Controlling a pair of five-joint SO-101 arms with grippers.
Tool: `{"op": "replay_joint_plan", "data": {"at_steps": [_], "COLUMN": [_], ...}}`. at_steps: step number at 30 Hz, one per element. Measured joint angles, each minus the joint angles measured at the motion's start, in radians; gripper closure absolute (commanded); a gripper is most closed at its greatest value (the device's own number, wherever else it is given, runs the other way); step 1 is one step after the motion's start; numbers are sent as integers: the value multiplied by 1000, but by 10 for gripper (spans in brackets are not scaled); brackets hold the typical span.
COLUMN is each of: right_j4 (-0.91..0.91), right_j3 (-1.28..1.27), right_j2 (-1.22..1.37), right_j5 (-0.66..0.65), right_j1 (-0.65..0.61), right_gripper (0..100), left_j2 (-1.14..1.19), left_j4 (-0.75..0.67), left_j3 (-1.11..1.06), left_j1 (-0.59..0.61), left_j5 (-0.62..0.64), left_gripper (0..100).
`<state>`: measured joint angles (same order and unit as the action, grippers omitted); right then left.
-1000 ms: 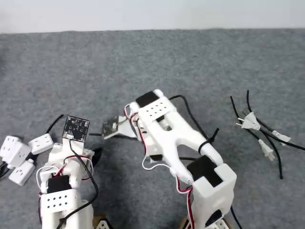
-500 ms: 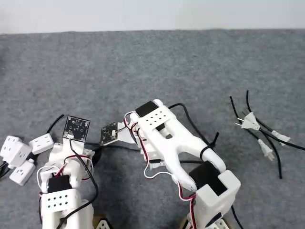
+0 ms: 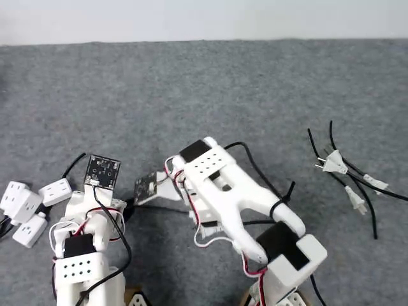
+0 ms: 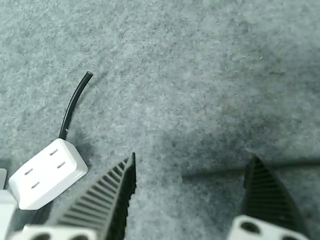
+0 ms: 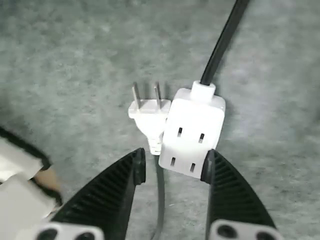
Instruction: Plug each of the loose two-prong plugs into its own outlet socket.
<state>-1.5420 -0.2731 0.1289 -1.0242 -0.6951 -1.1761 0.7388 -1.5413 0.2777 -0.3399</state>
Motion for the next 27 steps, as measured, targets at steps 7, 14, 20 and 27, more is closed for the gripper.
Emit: {"op": "replay_joint_plan", "data": {"at_steps": [7,14,20,27], "right_j4": [-69,61,172,262], "right_j3": [-83,-265,-310,-311], "right_j2": [-144,-180,-180,-180], "right_j5": [0,0,0,0], "right_j1": [-74,-75,-74,-74], "right_gripper": [835,836,836,837], "left_j2": [0,-3,-3,-3], "left_j4": [0,0,0,0], "left_j3": [0,-6,-6,-6], "left_j1": [0,0,-2,-2], "left_j5": [0,0,0,0], "left_gripper": [673,673,673,673]}}
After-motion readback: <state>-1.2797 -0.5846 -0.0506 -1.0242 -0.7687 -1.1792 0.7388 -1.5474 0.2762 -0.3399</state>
